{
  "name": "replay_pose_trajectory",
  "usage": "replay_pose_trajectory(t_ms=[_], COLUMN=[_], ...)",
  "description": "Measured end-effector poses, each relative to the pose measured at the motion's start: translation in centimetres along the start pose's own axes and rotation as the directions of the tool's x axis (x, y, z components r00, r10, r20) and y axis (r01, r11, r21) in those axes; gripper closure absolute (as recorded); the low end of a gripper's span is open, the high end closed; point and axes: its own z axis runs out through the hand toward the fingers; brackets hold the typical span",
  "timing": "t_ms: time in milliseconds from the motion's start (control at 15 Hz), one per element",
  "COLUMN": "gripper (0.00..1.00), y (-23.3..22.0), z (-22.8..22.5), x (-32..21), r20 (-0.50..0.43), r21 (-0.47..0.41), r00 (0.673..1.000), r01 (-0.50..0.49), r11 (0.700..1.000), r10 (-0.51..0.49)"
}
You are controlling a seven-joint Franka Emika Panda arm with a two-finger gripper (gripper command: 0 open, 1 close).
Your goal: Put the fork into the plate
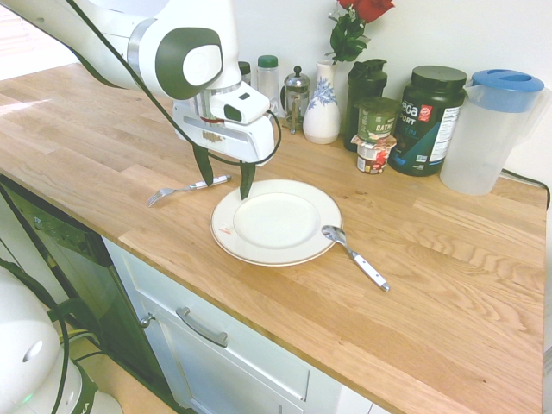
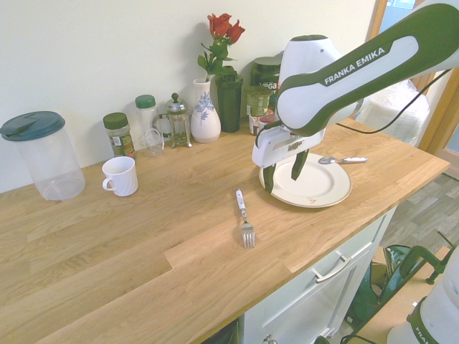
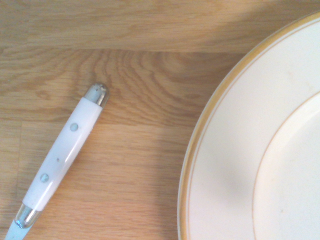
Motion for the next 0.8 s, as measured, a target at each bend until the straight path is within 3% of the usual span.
replay_pose_trajectory(t_ms=[333, 800], gripper=[0.00, 0.00], y=[-0.7, -7.4], z=[-0.1, 0.8], x=[-0.6, -4.1], r20=[0.017, -0.010], r21=[0.021, 0.030], r00=[0.999, 0.984], r01=[-0.034, -0.180], r11=[0.999, 0.983], r10=[0.033, 0.180])
